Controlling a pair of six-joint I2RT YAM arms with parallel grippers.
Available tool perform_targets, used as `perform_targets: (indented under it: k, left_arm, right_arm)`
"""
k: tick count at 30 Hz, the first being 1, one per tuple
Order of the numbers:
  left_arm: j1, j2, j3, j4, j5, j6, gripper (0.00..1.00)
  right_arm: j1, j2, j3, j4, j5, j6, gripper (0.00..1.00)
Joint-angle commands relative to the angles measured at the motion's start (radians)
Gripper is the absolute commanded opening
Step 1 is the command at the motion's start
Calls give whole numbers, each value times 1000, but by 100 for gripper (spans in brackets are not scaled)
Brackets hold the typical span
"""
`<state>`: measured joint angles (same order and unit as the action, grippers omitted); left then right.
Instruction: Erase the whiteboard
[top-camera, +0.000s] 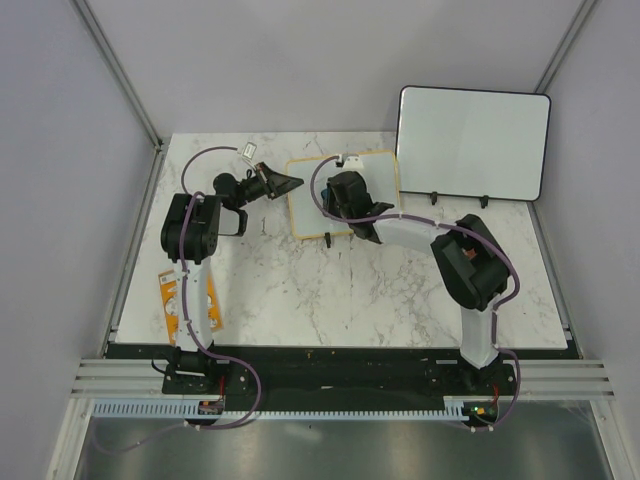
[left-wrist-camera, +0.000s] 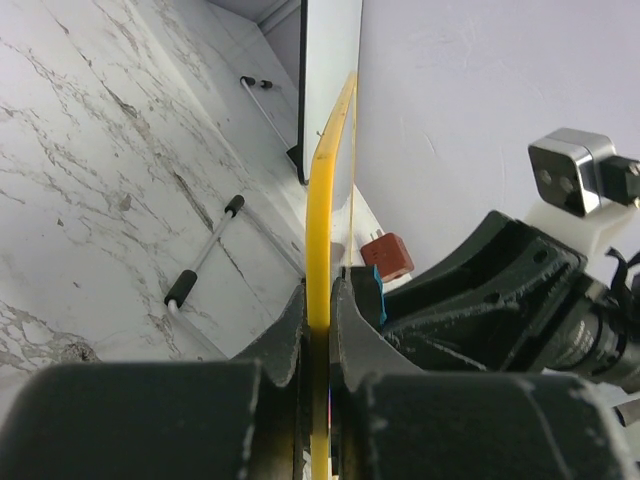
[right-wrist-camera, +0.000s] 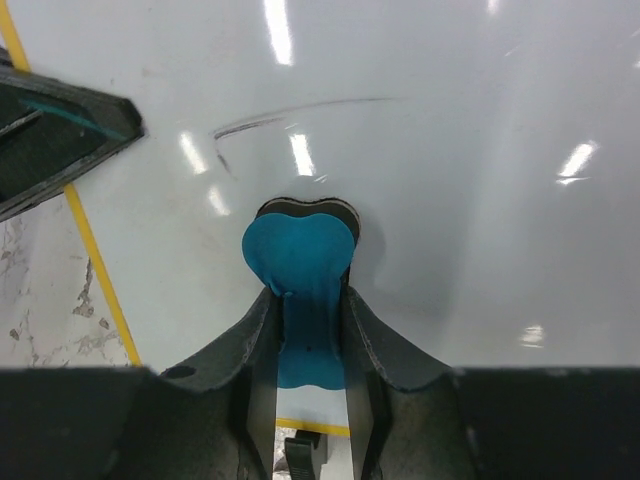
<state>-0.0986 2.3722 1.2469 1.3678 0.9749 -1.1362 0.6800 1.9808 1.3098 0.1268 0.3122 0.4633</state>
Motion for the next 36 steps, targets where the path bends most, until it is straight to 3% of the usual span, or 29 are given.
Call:
perform_targets:
  k: [1,8,22,28,36]
  left_arm:
    - [-44,-8,-14,295,131,122,2]
    - [-44,-7,-10,295,134,122,2]
    - [-44,-8,-12,295,137,122,2]
    - [-44,-10,-14,295,137,124,2]
    - [-44,-10,-14,295,136,124,2]
  right_arm:
    - [-181,70,-24,-205,105,-20,0]
    - [-165,90,51,-171,33,-72,0]
    - [62,297,315,-274,-2,-97,0]
    - [52,297,321,-312,103,-118,0]
    - [-141,207,191,-317,88,-55,0]
